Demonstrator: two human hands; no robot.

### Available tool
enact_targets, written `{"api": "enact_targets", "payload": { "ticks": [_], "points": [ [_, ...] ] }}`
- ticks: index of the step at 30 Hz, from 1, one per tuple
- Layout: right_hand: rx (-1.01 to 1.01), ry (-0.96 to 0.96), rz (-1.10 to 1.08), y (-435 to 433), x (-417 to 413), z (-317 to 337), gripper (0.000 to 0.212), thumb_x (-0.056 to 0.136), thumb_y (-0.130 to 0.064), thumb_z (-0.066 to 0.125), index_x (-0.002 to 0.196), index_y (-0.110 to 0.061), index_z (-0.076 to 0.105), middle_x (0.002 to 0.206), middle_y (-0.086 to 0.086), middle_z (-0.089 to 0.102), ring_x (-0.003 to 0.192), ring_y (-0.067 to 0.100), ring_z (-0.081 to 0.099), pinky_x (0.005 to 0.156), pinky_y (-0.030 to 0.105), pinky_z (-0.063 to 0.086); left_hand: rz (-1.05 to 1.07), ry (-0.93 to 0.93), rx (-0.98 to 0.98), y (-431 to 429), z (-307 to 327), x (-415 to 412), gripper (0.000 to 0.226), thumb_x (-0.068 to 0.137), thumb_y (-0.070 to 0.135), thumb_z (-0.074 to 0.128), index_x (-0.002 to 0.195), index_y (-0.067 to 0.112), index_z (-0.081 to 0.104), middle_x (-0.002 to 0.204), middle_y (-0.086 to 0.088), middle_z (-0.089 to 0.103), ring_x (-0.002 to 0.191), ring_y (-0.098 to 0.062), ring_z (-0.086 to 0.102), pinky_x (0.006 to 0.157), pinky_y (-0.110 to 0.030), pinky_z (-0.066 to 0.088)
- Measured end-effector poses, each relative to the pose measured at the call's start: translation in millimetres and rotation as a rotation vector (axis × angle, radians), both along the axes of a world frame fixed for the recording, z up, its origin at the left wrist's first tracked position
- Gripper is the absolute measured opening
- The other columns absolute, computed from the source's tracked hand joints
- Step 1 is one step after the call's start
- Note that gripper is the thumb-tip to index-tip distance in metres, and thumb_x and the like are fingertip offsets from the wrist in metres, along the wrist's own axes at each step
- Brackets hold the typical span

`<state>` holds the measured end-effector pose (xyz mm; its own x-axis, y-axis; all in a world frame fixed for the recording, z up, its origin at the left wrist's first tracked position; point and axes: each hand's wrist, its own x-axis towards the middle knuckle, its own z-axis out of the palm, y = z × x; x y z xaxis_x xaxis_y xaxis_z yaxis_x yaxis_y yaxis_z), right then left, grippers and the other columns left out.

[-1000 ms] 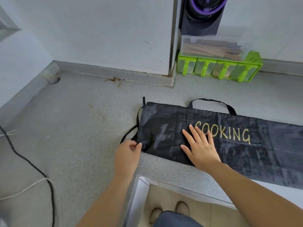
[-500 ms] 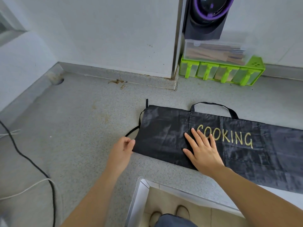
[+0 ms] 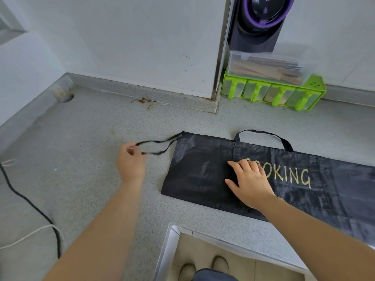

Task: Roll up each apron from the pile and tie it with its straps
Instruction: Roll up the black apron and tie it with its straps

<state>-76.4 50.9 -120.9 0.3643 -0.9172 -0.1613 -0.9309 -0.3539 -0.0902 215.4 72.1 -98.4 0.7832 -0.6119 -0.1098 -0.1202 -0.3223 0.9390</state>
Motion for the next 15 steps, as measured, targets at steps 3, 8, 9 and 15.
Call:
{"api": "enact_targets", "payload": {
  "ticks": [3,8,9,15],
  "points": [
    [0.003,0.026,0.004,-1.3,1.9,0.8,0.058,0.095,-0.053,0.036,0.146,-0.026,0.028,0.138,-0.002,0.038,0.13,0.023,0.032,0.115,0.043,0.022,0.145,0.353,-0.197,-9.8,23.5,21.6,0.023,0.1,0.012,0.046,0.121,0.006,0.053,0.091,0.0,0.055,0.068,-0.005,0.055,0.069,-0.02,0.053],
    [0.025,0.029,-0.006,0.1,7.2,4.6,0.058,0.096,-0.051,0.036,0.147,-0.025,0.028,0.139,0.0,0.037,0.131,0.024,0.031,0.115,0.044,0.021,0.102,0.272,-0.265,-21.3,48.1,41.9,0.02,0.101,0.016,0.044,0.121,0.012,0.046,0.12,-0.001,0.05,0.108,-0.013,0.061,0.097,-0.032,0.05],
    [0.03,0.029,-0.007,1.4,9.4,4.7,0.058,0.096,-0.051,0.036,0.147,-0.025,0.027,0.139,0.001,0.036,0.131,0.024,0.031,0.115,0.044,0.021,0.087,0.207,-0.213,-20.7,47.8,44.8,0.029,0.1,0.019,0.046,0.129,0.016,0.042,0.133,-0.001,0.044,0.121,-0.014,0.052,0.104,-0.033,0.043],
    [0.046,0.015,-0.016,12.3,32.5,3.8,0.061,0.097,-0.051,0.033,0.15,-0.026,0.019,0.146,0.002,0.03,0.138,0.024,0.024,0.117,0.046,0.014,-0.243,-0.174,0.14,-3.5,34.7,11.8,0.059,0.096,0.017,0.053,0.149,0.014,0.025,0.157,-0.01,0.006,0.137,-0.017,0.027,0.111,-0.031,0.028]
  ]
}}
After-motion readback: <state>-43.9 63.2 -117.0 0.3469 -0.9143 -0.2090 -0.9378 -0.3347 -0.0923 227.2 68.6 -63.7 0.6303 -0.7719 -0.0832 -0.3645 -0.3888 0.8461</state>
